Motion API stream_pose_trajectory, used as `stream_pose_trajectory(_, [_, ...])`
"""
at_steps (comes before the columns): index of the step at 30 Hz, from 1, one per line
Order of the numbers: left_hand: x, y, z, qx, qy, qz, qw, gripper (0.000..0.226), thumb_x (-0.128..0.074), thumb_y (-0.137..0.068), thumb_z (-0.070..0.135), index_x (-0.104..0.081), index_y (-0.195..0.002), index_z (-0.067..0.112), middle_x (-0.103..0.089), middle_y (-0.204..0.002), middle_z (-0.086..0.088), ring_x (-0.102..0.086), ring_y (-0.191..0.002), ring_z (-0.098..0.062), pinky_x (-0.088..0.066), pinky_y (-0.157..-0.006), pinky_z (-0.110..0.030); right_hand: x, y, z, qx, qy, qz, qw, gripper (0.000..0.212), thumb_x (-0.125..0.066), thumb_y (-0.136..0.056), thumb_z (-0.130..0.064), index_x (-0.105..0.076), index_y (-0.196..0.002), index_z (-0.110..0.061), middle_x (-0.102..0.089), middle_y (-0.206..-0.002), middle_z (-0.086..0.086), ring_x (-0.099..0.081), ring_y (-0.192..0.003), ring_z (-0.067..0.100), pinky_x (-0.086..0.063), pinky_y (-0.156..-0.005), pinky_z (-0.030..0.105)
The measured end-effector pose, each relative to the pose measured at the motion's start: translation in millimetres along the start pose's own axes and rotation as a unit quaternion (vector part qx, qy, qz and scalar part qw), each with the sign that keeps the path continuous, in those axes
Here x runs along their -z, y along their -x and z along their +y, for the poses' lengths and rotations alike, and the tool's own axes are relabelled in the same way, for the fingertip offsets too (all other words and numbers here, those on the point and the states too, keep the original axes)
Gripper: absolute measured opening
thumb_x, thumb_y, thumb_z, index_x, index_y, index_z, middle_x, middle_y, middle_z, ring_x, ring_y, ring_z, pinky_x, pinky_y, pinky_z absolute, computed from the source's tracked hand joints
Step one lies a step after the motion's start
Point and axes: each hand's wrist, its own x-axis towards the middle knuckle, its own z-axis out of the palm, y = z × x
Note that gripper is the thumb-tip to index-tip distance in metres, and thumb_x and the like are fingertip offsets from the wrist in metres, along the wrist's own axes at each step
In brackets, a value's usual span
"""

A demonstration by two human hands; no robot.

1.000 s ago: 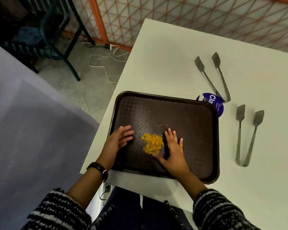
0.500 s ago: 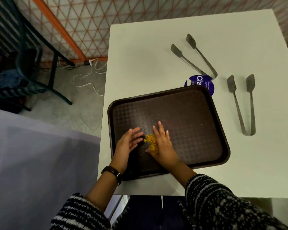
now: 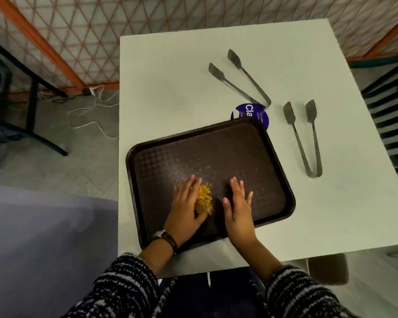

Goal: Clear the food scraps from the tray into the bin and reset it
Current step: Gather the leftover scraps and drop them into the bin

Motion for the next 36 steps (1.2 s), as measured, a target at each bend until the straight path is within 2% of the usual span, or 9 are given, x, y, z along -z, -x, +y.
stream_pose_trajectory(4, [-21, -14, -9, -0.042, -0.125, -0.020, 0.991, 0.087, -0.042, -0.079, 0.066, -0.005, -0.148, 0.028, 0.002, -0.156, 0.005, 0.005, -0.143, -0.017, 0.012, -0.114, -0.043, 17, 7, 8, -0.029, -0.008, 0.006, 1.000, 0.052, -0.037, -0.099, -0.024, -0.021, -0.147, -0.014, -0.023, -0.155, 0.000, -0.004, -0.145, 0.008, 0.013, -0.113, 0.014])
stream_pose_trajectory(9, [-28, -25, -11, -0.094, -0.152, -0.029, 0.983, 0.068, -0.047, -0.084, 0.054, -0.030, -0.143, 0.027, -0.027, -0.153, 0.001, -0.021, -0.143, -0.025, -0.002, -0.113, -0.049, 24, 11, 20, -0.060, -0.020, 0.000, 0.998, 0.051, -0.037, -0.099, -0.027, -0.022, -0.147, -0.019, -0.023, -0.155, -0.002, -0.002, -0.142, 0.000, 0.010, -0.115, 0.019])
stream_pose_trajectory(12, [-29, -24, -12, -0.116, -0.096, -0.010, 0.989, 0.046, -0.049, -0.091, 0.033, -0.048, -0.134, 0.018, -0.041, -0.147, -0.003, -0.037, -0.135, -0.026, -0.019, -0.115, -0.044, 21, 12, 21, -0.059, -0.022, -0.002, 0.998, 0.050, -0.038, -0.099, -0.027, -0.024, -0.146, -0.018, -0.023, -0.155, 0.000, -0.004, -0.143, 0.002, 0.010, -0.114, 0.017])
stream_pose_trajectory(15, [-30, -21, -12, -0.118, -0.034, 0.036, 0.992, 0.030, -0.051, -0.091, 0.012, -0.060, -0.120, 0.011, -0.055, -0.132, -0.007, -0.050, -0.120, -0.027, -0.038, -0.105, -0.036, 18, 12, 20, -0.051, -0.024, -0.009, 0.998, 0.050, -0.038, -0.099, -0.026, -0.025, -0.146, -0.015, -0.023, -0.155, 0.000, -0.005, -0.143, 0.004, 0.010, -0.113, 0.013])
stream_pose_trajectory(25, [-15, -26, 6, 0.046, 0.131, 0.167, 0.976, 0.025, -0.043, -0.094, 0.007, -0.062, -0.109, 0.011, -0.056, -0.111, -0.006, -0.043, -0.103, -0.007, -0.030, -0.088, -0.006, 5, 2, 18, 0.006, 0.027, -0.065, 0.998, 0.052, -0.043, -0.097, -0.023, -0.027, -0.145, -0.012, -0.024, -0.155, 0.003, -0.004, -0.143, 0.005, 0.012, -0.112, 0.014])
stream_pose_trajectory(28, [2, -29, 15, 0.166, 0.313, 0.190, 0.916, 0.022, -0.045, -0.095, 0.011, -0.060, -0.109, 0.018, -0.055, -0.113, 0.000, -0.051, -0.104, -0.008, -0.041, -0.089, -0.013, -4, -3, 19, 0.042, 0.069, -0.106, 0.991, 0.058, -0.045, -0.096, -0.027, -0.022, -0.147, -0.013, -0.019, -0.157, 0.004, 0.001, -0.142, 0.005, 0.013, -0.113, 0.017])
stream_pose_trajectory(31, [22, -29, 15, 0.270, 0.582, 0.160, 0.750, 0.026, -0.045, -0.095, 0.009, -0.056, -0.117, 0.013, -0.058, -0.117, -0.004, -0.054, -0.111, -0.014, -0.043, -0.098, -0.025, -16, -13, 18, 0.077, 0.112, -0.128, 0.982, 0.070, -0.048, -0.093, -0.039, -0.014, -0.149, -0.013, -0.008, -0.159, 0.004, 0.006, -0.145, 0.011, 0.016, -0.114, 0.024])
stream_pose_trajectory(33, [37, -26, 9, 0.276, 0.685, 0.151, 0.657, 0.024, -0.042, -0.095, 0.004, -0.057, -0.113, 0.008, -0.062, -0.108, -0.005, -0.058, -0.102, -0.012, -0.049, -0.088, -0.019, -26, -21, 13, 0.084, 0.131, -0.129, 0.979, 0.079, -0.049, -0.090, -0.047, -0.010, -0.149, -0.012, -0.004, -0.159, 0.004, 0.008, -0.145, 0.013, 0.017, -0.114, 0.030])
stream_pose_trajectory(36, [53, -20, 1, 0.275, 0.738, 0.121, 0.604, 0.023, -0.040, -0.095, 0.004, -0.061, -0.099, 0.011, -0.072, -0.085, 0.001, -0.064, -0.086, -0.007, -0.051, -0.080, -0.018, -41, -29, 3, 0.109, 0.160, -0.137, 0.971, 0.086, -0.053, -0.086, -0.050, -0.009, -0.149, -0.012, -0.003, -0.159, 0.005, 0.011, -0.144, 0.014, 0.024, -0.111, 0.030])
